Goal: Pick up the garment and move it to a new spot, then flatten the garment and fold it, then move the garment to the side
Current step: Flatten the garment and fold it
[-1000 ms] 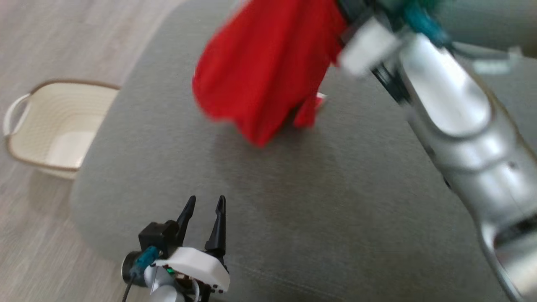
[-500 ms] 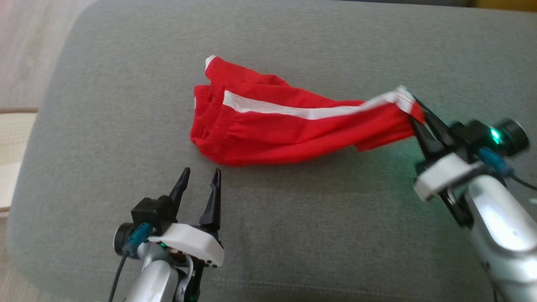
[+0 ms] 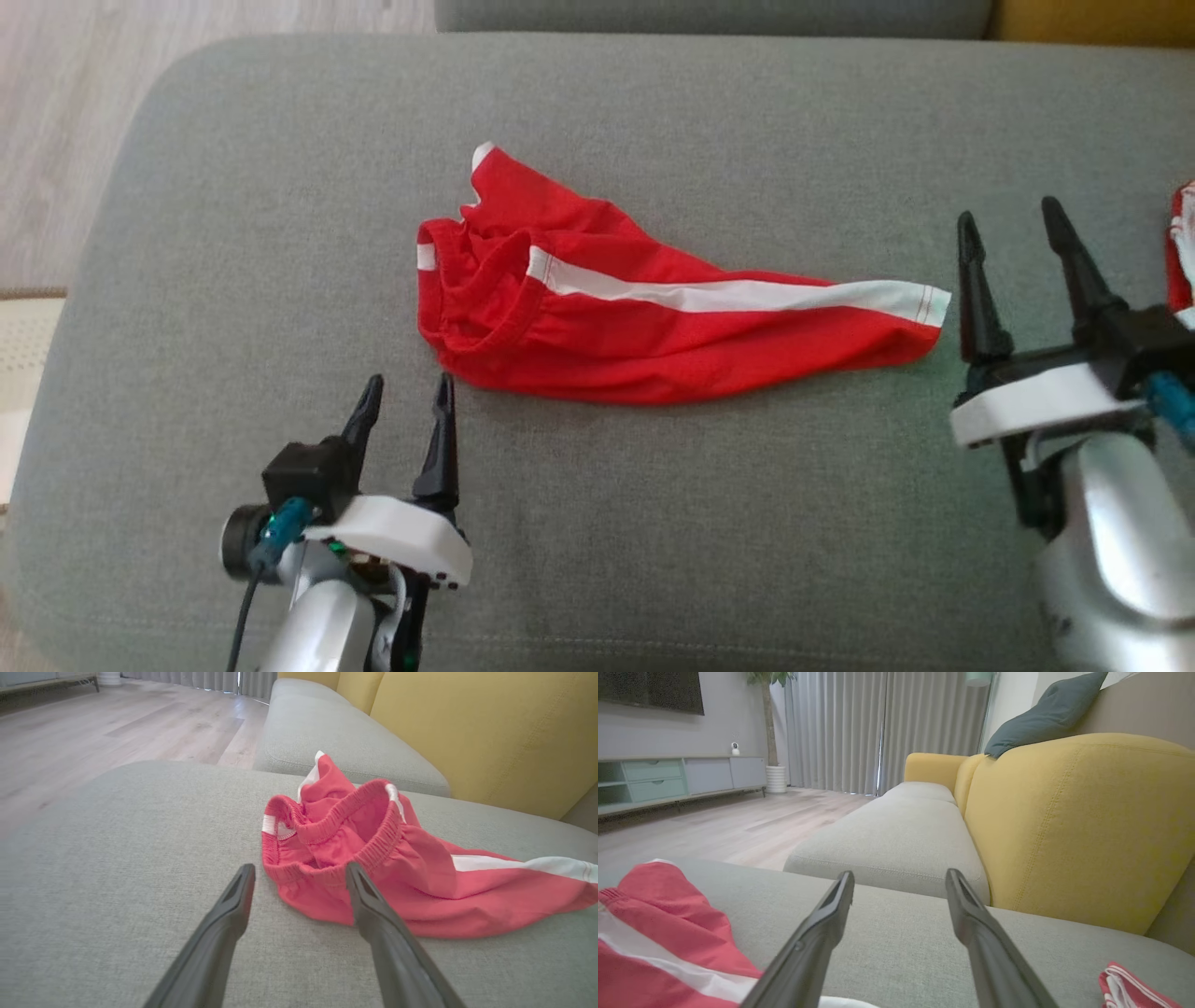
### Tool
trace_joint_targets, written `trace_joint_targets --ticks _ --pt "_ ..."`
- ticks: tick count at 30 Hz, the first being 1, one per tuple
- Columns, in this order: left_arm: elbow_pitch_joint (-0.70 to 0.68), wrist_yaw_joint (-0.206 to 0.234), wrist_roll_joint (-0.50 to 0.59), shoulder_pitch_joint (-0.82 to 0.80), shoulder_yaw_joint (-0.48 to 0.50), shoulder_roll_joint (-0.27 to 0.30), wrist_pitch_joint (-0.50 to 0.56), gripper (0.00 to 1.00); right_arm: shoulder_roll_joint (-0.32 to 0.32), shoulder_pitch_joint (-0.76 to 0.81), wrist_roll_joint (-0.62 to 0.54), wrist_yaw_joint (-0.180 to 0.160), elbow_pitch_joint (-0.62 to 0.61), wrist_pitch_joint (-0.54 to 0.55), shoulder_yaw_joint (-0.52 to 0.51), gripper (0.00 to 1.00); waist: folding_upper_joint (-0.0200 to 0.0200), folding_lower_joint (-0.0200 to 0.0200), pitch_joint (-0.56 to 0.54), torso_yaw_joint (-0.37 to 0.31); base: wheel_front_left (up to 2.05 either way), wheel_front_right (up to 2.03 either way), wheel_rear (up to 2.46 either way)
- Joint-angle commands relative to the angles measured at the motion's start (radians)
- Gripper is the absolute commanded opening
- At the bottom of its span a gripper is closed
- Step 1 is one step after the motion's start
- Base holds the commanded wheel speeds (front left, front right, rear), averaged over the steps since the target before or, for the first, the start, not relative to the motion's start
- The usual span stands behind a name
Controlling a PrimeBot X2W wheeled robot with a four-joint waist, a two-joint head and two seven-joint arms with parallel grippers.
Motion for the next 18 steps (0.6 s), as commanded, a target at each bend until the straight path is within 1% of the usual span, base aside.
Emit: trace_joint_targets --ticks 1,3,5,12,18 --pt "-0.033 0.01 0.019 -0.012 0.042 0.003 -0.012 1.0 0.033 0.011 -0.02 0.006 -0.05 -0.006 -0.002 1.0 0.0 0.0 -0.014 -0.001 0.0 0.0 0.0" --pt "-0.031 0.026 0.043 0.001 0.058 0.003 -0.012 1.0 0.08 0.045 -0.045 0.006 -0.065 -0.006 -0.033 1.0 0.0 0.0 -0.033 -0.001 0.0 0.0 0.0" --pt "-0.028 0.036 0.063 0.011 0.065 0.003 -0.012 1.0 0.1 0.069 -0.052 0.006 -0.064 -0.006 -0.055 1.0 0.0 0.0 -0.045 0.0 0.0 0.0 0.0" --pt "-0.019 0.057 0.124 0.044 0.095 0.003 -0.012 1.0 0.123 0.138 -0.052 0.006 -0.035 -0.006 -0.083 1.0 0.0 0.0 -0.077 -0.005 0.0 0.0 0.0" --pt "-0.017 0.064 0.162 0.082 0.128 0.003 -0.012 1.0 0.124 0.194 0.03 0.006 -0.001 -0.006 -0.067 1.0 0.0 0.0 -0.104 -0.016 0.0 0.0 0.0"
